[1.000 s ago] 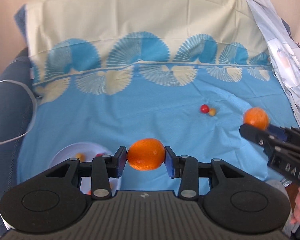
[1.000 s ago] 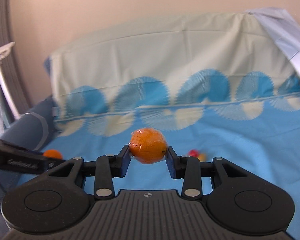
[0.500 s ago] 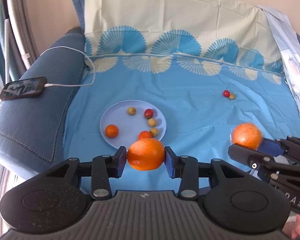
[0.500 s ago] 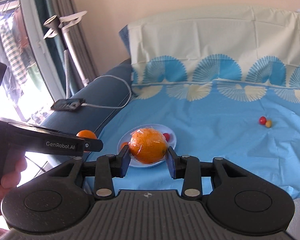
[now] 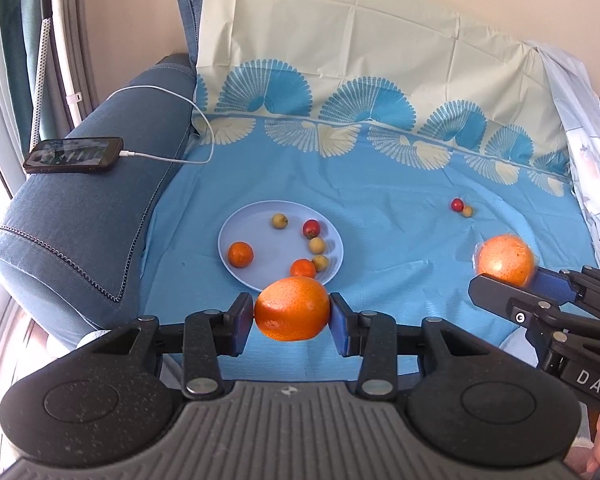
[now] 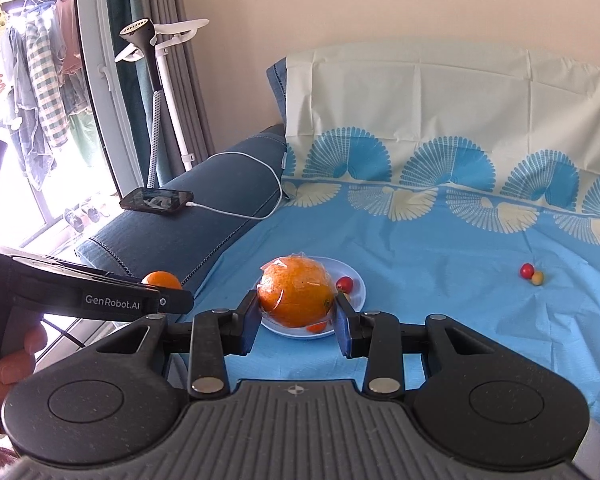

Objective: Organize fruits
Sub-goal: 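Carry both oranges in the two tools over the plate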

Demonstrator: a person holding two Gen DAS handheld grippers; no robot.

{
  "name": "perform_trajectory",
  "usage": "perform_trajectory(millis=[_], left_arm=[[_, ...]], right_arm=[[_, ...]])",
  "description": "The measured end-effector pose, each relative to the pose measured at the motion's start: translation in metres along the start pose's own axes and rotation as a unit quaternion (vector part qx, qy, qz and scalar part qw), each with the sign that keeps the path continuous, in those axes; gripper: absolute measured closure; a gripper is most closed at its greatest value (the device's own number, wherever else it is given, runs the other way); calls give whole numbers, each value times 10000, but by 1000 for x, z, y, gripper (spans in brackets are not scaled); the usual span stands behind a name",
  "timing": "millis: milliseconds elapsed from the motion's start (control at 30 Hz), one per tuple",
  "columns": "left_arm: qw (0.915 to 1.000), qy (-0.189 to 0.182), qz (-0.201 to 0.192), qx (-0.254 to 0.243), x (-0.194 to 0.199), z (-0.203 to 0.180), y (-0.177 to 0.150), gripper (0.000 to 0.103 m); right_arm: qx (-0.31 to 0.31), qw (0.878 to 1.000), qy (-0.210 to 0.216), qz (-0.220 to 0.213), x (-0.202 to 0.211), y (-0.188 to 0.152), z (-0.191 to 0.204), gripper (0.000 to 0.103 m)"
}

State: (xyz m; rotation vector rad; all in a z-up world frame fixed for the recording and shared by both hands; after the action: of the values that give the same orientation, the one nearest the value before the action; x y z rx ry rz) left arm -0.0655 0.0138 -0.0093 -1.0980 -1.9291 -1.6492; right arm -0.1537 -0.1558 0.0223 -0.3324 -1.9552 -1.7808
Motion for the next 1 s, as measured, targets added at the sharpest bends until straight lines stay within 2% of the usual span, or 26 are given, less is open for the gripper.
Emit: perform_trajectory(millis=[600, 1000], left_arm=[[9998, 62, 133, 109, -17, 4, 5, 58], [9991, 247, 223, 254, -45, 18, 30, 58]], right_arm=[[29, 9999, -53, 150, -14, 3, 1, 63], [153, 9993, -65, 327, -43, 10, -1, 63]])
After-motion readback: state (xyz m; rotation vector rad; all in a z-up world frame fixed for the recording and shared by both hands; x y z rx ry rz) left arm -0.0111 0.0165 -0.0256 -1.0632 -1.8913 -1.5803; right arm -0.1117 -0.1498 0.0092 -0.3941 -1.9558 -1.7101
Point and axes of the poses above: each gripper's, at about its wrist camera, not at the fingertips, and x roughly against the way its jaws point, z to its left, y to its top, the point moved 6 cm from there along -x, roughly the way its jaws point, and after that the axes turned 15 degrees about x, right-handed, at the moved point
